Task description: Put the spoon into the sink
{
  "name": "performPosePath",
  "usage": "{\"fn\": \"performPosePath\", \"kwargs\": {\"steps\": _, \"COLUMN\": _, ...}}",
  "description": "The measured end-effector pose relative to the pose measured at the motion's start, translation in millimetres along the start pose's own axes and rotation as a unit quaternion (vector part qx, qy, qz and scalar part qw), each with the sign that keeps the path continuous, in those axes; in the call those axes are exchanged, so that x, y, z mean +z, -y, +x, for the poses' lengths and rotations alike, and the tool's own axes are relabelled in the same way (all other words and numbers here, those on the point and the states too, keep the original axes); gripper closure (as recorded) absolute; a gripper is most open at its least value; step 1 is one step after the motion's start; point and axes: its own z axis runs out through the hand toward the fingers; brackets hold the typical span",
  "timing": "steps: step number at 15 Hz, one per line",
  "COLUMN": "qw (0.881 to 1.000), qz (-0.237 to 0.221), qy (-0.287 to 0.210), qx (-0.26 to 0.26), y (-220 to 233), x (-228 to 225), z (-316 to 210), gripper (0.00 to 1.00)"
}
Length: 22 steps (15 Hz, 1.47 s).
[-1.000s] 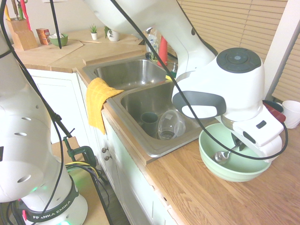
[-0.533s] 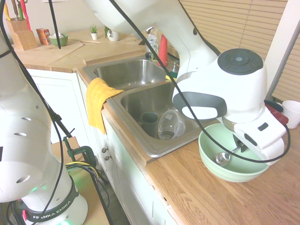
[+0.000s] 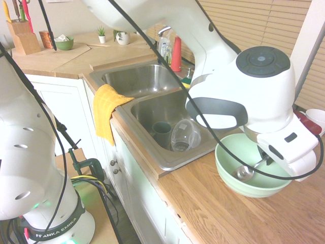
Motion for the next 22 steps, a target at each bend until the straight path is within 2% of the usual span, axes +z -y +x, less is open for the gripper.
{"fn": "performPosePath", "kwargs": {"steps": 6, "qw": 1.000, "qz": 0.015, "qy": -0.021, "qx": -0.012, "y": 0, "x": -45, "z": 10, "gripper": 1.00}}
{"fn": "performPosePath", "kwargs": {"steps": 11, "qw": 0.998, "qz": 0.022, "qy": -0.043, "qx": -0.034, "y": 27, "x": -92, "z": 11, "gripper": 1.00}}
{"fn": "performPosePath", "kwargs": {"steps": 13, "qw": 0.997, "qz": 0.023, "qy": -0.049, "qx": -0.054, "y": 59, "x": -108, "z": 0, "gripper": 1.00}}
{"fn": "performPosePath", "kwargs": {"steps": 16, "qw": 0.994, "qz": 0.016, "qy": -0.053, "qx": -0.098, "y": 132, "x": -122, "z": -35, "gripper": 1.00}}
{"fn": "performPosePath", "kwargs": {"steps": 20, "qw": 0.985, "qz": -0.003, "qy": -0.062, "qx": -0.164, "y": 222, "x": -135, "z": -107, "gripper": 1.00}}
{"fn": "performPosePath", "kwargs": {"steps": 22, "qw": 0.978, "qz": -0.016, "qy": -0.065, "qx": -0.198, "y": 248, "x": -126, "z": -149, "gripper": 1.00}}
